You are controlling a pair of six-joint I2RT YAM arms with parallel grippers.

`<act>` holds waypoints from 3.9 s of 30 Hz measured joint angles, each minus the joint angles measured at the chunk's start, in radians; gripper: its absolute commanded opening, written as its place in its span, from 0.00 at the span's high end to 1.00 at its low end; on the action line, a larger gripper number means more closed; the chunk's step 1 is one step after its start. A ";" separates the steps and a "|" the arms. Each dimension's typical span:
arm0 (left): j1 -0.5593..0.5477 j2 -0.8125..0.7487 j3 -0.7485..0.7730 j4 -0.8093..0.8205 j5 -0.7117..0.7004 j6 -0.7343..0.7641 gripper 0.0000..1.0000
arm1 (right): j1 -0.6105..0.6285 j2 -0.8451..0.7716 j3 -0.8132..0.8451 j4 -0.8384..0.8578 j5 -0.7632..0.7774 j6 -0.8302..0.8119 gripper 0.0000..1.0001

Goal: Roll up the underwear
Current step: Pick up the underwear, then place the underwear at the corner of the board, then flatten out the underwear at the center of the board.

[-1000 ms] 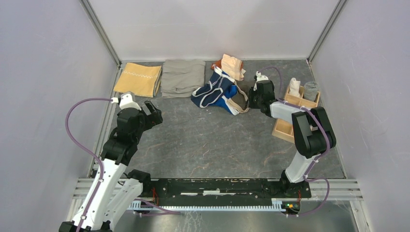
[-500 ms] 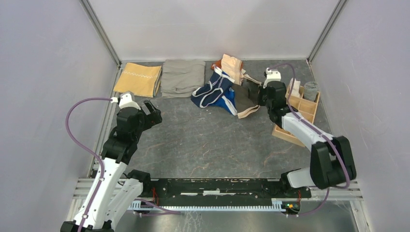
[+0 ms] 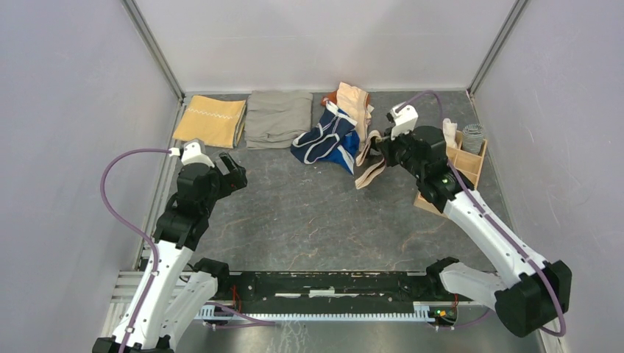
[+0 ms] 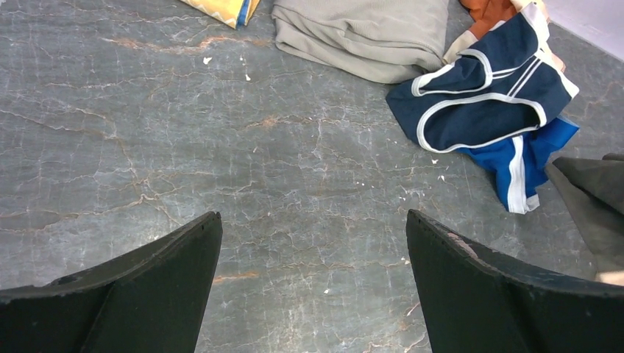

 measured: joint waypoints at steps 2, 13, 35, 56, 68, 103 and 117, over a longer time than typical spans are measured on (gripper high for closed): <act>0.000 -0.003 0.000 0.000 0.006 0.000 0.00 | 0.031 -0.035 0.024 -0.055 -0.069 -0.006 1.00; 0.000 -0.054 -0.011 0.028 0.053 0.001 0.00 | 0.311 -0.171 0.097 -0.345 -0.482 -0.003 1.00; -0.008 0.021 -0.024 0.097 0.244 0.026 0.01 | 0.346 0.081 -0.077 -0.158 0.145 -0.051 0.31; -1.048 0.669 0.148 0.206 -0.220 -0.023 0.11 | 0.045 -0.594 -0.684 -0.151 0.001 0.481 0.45; -1.118 1.014 0.331 0.262 -0.237 -0.010 0.20 | 0.036 -0.676 -0.777 -0.175 -0.057 0.580 0.41; -1.186 1.330 0.592 0.037 -0.428 0.090 0.64 | 0.030 -0.779 -0.761 -0.296 -0.011 0.576 0.46; -1.187 1.331 0.590 0.032 -0.500 0.095 0.98 | 0.030 -0.734 -0.797 -0.203 -0.114 0.608 0.43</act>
